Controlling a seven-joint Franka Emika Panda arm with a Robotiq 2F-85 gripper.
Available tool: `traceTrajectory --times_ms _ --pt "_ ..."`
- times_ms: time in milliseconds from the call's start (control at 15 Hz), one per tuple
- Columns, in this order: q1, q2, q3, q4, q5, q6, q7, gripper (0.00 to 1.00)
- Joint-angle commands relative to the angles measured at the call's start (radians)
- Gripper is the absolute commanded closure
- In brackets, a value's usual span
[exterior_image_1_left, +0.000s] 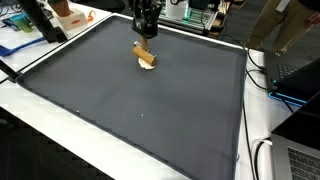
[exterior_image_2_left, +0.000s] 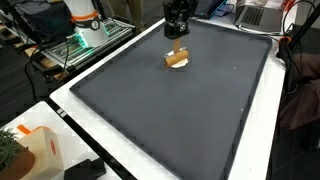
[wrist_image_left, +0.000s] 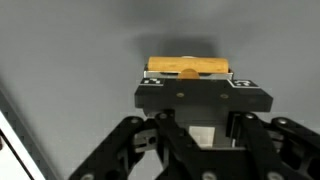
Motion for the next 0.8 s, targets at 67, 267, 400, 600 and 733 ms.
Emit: traceTrajectory --times_ms 67,267,400,600,733 --pt "0.011 0.032 0.002 -0.003 -0.011 -0.092 -0.014 0.77" --pt "0.007 0.018 -0.003 0.001 0.009 -0.109 -0.029 0.77" --pt "0.0 -0.045 -0.008 -0.016 0.023 -0.113 -0.06 0.77" --pt "-0.015 -0.166 -0.011 -0.038 0.067 -0.168 -0.211 0.77" --pt "-0.017 -0.232 -0.014 -0.031 0.126 -0.242 -0.36 0.77"
